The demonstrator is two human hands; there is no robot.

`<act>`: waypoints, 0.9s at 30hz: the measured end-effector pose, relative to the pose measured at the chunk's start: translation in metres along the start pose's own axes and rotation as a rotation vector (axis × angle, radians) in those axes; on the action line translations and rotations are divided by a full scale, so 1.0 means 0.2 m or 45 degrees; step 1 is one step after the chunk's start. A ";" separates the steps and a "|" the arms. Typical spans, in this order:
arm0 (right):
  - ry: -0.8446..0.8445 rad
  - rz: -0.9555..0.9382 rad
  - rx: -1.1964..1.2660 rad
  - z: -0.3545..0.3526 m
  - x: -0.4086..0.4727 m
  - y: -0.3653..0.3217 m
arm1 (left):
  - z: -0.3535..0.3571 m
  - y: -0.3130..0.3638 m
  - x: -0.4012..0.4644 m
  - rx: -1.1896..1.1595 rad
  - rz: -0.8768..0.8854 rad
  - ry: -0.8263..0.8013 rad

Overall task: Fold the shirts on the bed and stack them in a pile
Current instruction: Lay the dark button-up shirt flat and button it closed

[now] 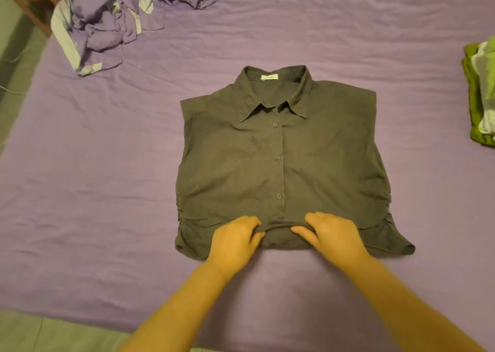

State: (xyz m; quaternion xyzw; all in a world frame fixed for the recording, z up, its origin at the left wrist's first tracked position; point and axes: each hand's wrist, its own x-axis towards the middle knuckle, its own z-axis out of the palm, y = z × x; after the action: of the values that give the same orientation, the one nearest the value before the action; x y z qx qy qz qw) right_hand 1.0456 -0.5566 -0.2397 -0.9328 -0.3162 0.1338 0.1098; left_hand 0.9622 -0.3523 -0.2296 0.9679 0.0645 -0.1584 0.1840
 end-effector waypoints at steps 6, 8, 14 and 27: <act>0.157 -0.035 -0.200 -0.27 0.34 0.09 | -0.28 -0.11 0.37 0.305 0.122 0.253; 0.083 -0.088 -0.282 -0.37 0.47 0.16 | -0.37 -0.17 0.52 0.383 0.205 0.350; 0.021 -0.037 -0.372 -0.62 0.89 0.29 | -0.61 -0.27 0.97 0.462 0.269 0.409; 0.550 0.251 -0.341 -0.47 1.58 0.53 | -0.72 -0.42 1.74 0.612 0.470 0.692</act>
State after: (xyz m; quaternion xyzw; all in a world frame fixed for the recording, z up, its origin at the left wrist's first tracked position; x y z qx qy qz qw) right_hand 1.3757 -0.4552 -0.2395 -0.9722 -0.2080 -0.1013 0.0367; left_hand 1.3143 -0.1975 -0.2462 0.9853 -0.1031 0.1283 -0.0461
